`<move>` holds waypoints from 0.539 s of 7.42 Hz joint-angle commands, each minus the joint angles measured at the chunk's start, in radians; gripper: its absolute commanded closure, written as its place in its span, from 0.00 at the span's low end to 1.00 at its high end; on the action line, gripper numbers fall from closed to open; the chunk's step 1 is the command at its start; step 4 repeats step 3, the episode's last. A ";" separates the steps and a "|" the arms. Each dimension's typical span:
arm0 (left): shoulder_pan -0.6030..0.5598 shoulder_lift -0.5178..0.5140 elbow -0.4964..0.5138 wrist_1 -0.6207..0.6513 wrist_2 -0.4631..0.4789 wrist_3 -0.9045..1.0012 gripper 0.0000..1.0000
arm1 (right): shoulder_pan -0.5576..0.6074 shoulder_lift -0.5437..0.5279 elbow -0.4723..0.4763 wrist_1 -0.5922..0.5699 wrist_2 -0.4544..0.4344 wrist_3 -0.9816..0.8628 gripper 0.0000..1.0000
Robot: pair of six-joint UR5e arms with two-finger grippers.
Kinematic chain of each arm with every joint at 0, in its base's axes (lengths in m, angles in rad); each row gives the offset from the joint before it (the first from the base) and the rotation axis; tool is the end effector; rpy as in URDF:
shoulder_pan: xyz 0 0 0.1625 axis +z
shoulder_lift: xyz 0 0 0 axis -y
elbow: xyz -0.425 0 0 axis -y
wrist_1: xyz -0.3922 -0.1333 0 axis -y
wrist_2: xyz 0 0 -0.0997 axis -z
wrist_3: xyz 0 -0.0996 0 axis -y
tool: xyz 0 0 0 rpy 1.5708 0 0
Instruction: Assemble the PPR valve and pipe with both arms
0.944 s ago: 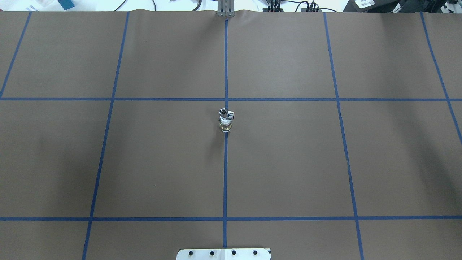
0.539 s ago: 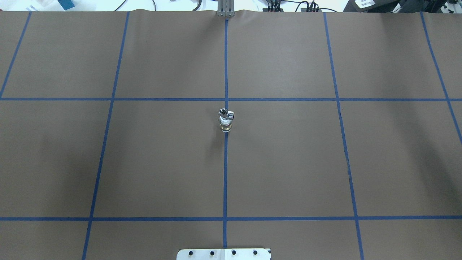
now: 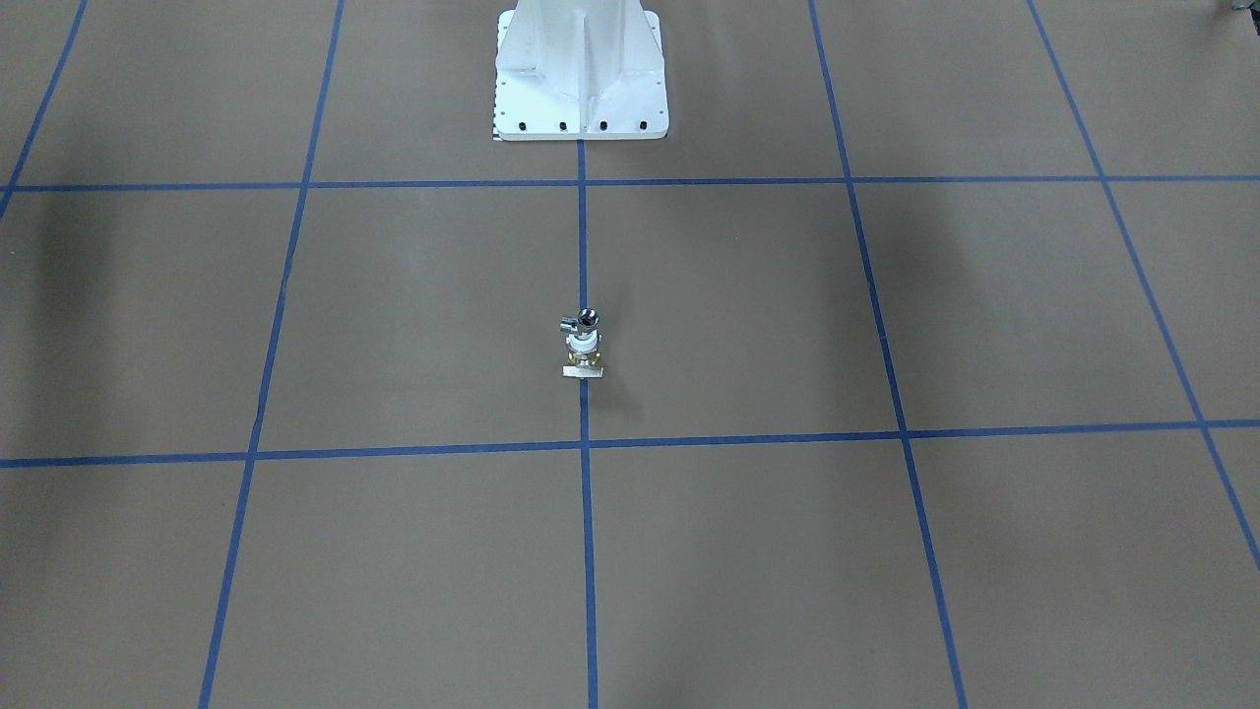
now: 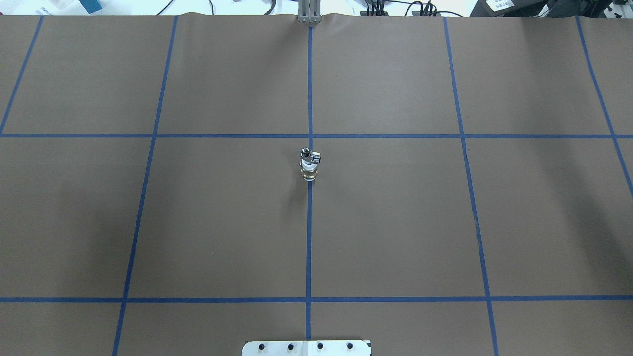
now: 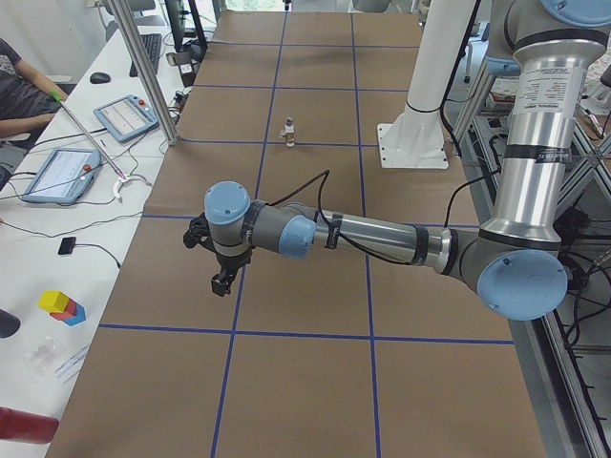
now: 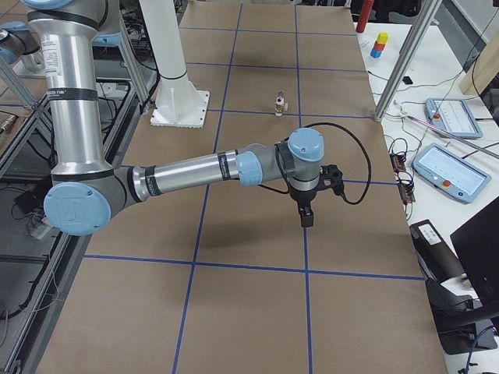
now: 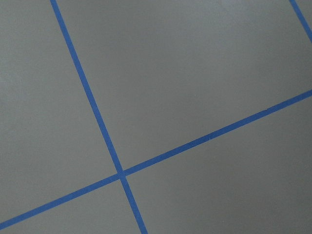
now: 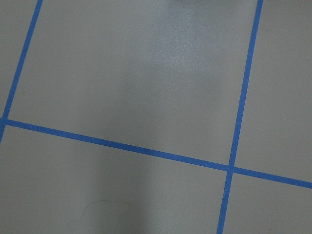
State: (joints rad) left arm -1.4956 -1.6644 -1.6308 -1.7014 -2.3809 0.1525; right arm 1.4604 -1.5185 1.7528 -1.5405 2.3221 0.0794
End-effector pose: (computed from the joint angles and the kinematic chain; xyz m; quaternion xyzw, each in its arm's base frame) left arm -0.0202 -0.5453 0.5636 0.1451 0.3848 0.1588 0.8976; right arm 0.0077 -0.5230 0.5400 0.0877 -0.3737 -0.0627 0.9213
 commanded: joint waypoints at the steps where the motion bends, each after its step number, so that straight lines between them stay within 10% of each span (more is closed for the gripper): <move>1: 0.000 0.000 -0.003 0.000 0.002 -0.002 0.00 | 0.000 -0.015 -0.001 0.000 0.000 0.000 0.01; 4: 0.000 0.002 -0.001 -0.001 0.002 -0.001 0.00 | 0.000 -0.012 0.001 0.000 0.000 0.000 0.01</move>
